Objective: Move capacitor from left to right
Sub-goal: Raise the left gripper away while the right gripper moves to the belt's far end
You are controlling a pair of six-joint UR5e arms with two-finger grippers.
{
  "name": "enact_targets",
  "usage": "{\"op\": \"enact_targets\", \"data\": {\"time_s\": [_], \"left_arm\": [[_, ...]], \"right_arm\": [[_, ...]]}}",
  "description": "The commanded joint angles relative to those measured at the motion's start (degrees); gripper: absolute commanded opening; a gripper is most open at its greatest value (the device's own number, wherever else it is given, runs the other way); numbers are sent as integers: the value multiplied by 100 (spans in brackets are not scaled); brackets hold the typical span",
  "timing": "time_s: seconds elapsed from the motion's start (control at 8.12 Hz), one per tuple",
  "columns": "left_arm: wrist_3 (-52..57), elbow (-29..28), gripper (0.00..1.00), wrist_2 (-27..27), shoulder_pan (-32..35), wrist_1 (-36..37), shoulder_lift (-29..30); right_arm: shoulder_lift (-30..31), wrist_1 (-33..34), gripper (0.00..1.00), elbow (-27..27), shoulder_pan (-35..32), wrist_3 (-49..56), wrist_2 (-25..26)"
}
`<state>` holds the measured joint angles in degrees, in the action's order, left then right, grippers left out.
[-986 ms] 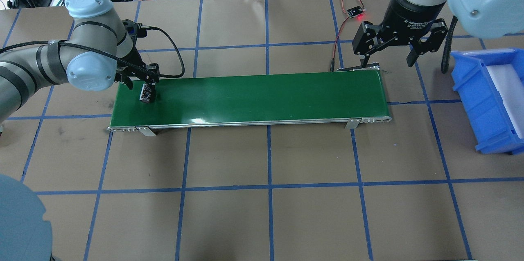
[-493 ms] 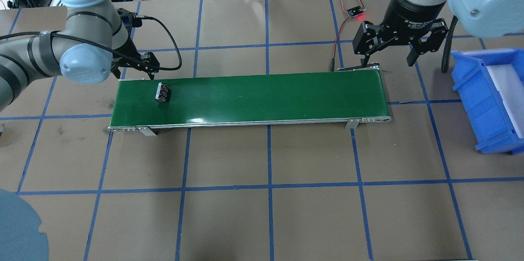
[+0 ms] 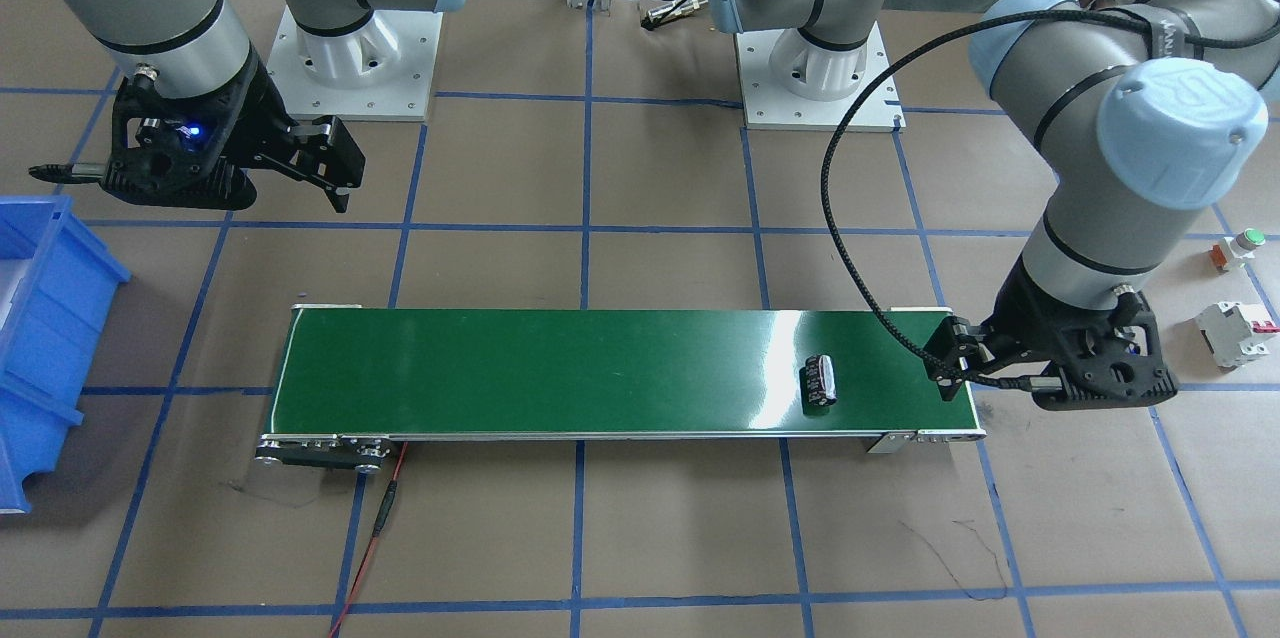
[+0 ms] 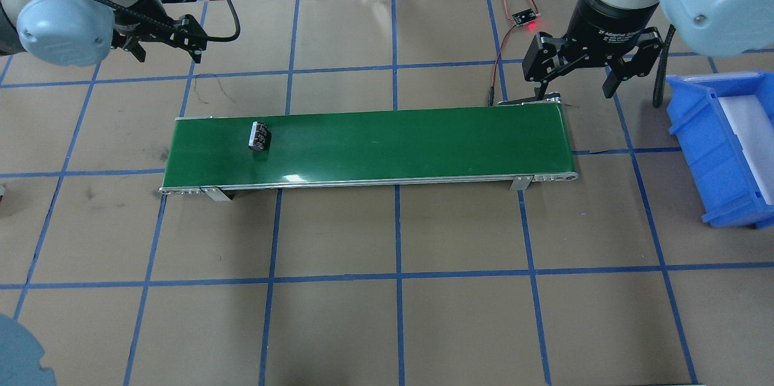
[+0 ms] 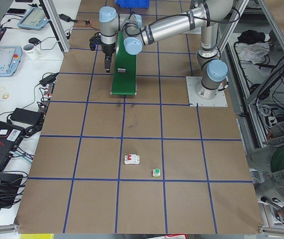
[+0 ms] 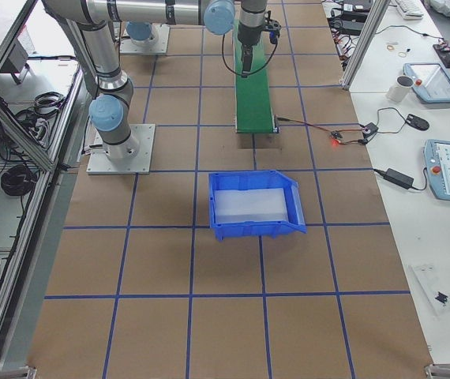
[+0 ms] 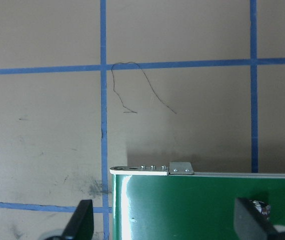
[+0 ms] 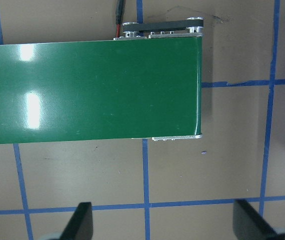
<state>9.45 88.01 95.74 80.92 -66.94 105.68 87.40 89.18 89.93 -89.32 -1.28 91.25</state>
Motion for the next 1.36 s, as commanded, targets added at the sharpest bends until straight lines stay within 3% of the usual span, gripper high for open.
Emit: {"op": "enact_targets", "data": {"time_s": [0.0,0.49,0.74,0.99,1.23], "left_arm": [[31,-205,100,23,3,-143,-186],[-416,-197,100,-99,318,-1238,-733],[-733,-197,100,-853,460,-1390,-750],[-751,-162,100,-934,451,-1515,-759],[-970,-135,100,-1555,442,-1515,-820]], "right_arm": [[-4,177,100,95,2,-4,-63],[-143,635,98,419,63,136,-334],[-285,1021,94,604,212,514,-782],[-469,1749,91,1060,231,515,-1143],[-505,1935,88,1246,239,515,-1417]]}}
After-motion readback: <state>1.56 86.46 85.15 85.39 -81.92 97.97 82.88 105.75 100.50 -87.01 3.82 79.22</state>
